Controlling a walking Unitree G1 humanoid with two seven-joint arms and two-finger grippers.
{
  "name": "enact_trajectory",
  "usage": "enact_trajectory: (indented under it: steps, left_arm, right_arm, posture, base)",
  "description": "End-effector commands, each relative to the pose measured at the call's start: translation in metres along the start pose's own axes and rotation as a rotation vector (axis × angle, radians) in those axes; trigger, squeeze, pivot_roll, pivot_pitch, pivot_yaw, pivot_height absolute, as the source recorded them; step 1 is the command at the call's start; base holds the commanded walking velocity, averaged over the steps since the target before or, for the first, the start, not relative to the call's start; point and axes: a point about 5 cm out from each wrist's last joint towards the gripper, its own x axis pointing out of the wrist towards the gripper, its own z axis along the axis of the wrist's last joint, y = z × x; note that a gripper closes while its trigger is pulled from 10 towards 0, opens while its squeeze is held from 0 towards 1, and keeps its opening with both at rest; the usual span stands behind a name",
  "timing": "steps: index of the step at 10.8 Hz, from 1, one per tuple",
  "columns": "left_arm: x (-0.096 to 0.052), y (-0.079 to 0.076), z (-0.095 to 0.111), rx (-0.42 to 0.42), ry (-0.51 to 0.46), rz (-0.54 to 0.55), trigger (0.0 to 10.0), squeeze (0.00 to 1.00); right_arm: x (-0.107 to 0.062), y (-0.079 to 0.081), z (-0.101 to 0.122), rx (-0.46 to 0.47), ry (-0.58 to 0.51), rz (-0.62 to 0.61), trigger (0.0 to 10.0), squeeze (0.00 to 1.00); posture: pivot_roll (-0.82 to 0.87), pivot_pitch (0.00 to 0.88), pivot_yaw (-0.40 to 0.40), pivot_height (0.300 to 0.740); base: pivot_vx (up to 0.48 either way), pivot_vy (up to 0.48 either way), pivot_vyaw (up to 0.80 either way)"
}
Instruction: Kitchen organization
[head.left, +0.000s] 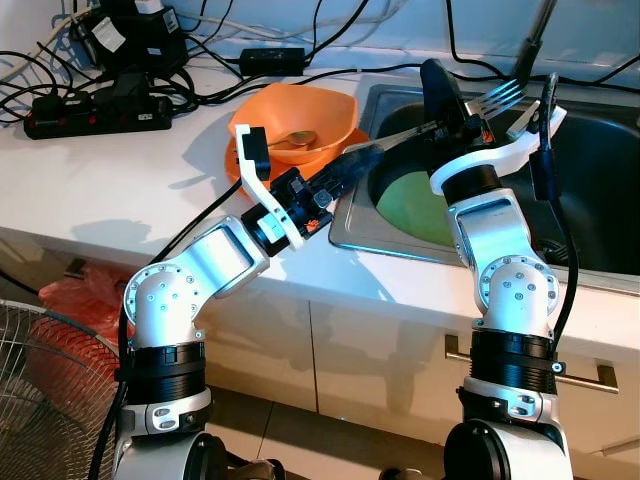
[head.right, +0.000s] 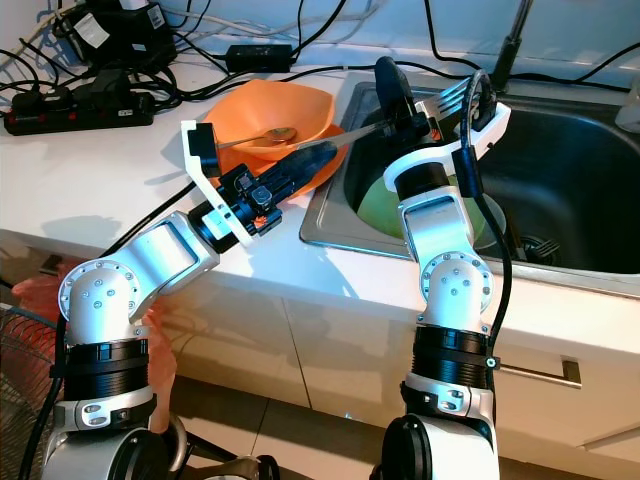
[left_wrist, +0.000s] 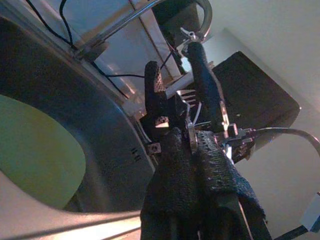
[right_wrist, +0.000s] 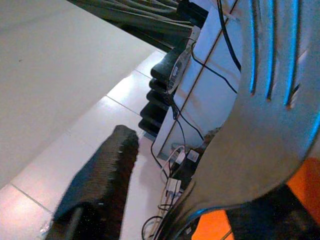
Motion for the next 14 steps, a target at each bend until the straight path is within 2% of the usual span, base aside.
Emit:
enact_trajectory:
  steps: [1, 3, 4, 5, 6, 7, 8, 12, 13, 14]
  left_arm:
    - [-0.001, -0.008, 0.002, 0.014, 0.007, -0.043, 0.0, 0.00]
    - [-0.001, -0.005, 0.006, 0.022, -0.006, -0.027, 0.0, 0.00]
    - [-0.001, -0.004, 0.009, 0.029, -0.019, -0.016, 1.4, 0.00]
    - [-0.001, -0.004, 0.010, 0.032, -0.023, -0.013, 1.4, 0.00]
    - [-0.001, -0.004, 0.010, 0.033, -0.023, -0.014, 1.4, 0.00]
    - [-0.001, -0.004, 0.010, 0.033, -0.023, -0.014, 1.3, 0.00]
    - [-0.001, -0.004, 0.010, 0.035, -0.022, -0.015, 1.3, 0.00]
    - [0.000, -0.004, 0.010, 0.040, -0.012, -0.017, 1.6, 0.00]
    - [0.000, -0.004, 0.010, 0.041, -0.011, -0.018, 2.0, 0.00]
    - [0.001, -0.004, 0.010, 0.042, -0.009, -0.017, 3.5, 0.00]
  right_arm:
    - [0.001, 0.001, -0.001, 0.006, -0.002, 0.003, 0.0, 0.00]
    - [0.000, 0.000, -0.003, 0.010, 0.003, -0.006, 0.0, 0.00]
    - [-0.003, 0.000, -0.007, 0.017, 0.018, -0.008, 5.4, 0.00]
    - [-0.006, 0.000, -0.014, 0.021, 0.040, -0.009, 10.0, 0.00]
    - [-0.008, 0.001, -0.018, 0.025, 0.053, -0.009, 10.0, 0.00]
    - [-0.009, 0.001, -0.020, 0.031, 0.057, -0.010, 4.3, 0.00]
    - [-0.012, 0.001, -0.022, 0.039, 0.063, -0.010, 0.0, 0.00]
    - [-0.014, -0.003, -0.024, 0.042, 0.063, -0.033, 0.0, 0.00]
    - [-0.014, -0.003, -0.024, 0.041, 0.062, -0.035, 0.0, 0.00]
    - [-0.014, -0.003, -0.024, 0.041, 0.061, -0.037, 0.0, 0.00]
  posture:
    - [-0.02, 0.111, 0.068, 0.740]
    - [-0.02, 0.112, 0.068, 0.740]
    - [-0.02, 0.113, 0.068, 0.740]
    - [-0.02, 0.114, 0.067, 0.740]
    - [-0.02, 0.114, 0.067, 0.740]
    - [-0.02, 0.113, 0.067, 0.740]
    - [-0.02, 0.113, 0.069, 0.740]
    - [-0.02, 0.114, 0.074, 0.740]
    - [-0.02, 0.113, 0.074, 0.740]
    - [-0.02, 0.112, 0.075, 0.740]
  base:
    - [0.000, 0.000, 0.00]
    - [0.000, 0.000, 0.00]
    - [0.000, 0.000, 0.00]
    - [0.000, 0.000, 0.00]
    - [0.000, 0.000, 0.00]
    - [0.000, 0.000, 0.00]
    - [0.000, 0.000, 0.00]
    - [0.000, 0.000, 0.00]
    - [0.000, 0.000, 0.00]
    - [0.000, 0.000, 0.00]
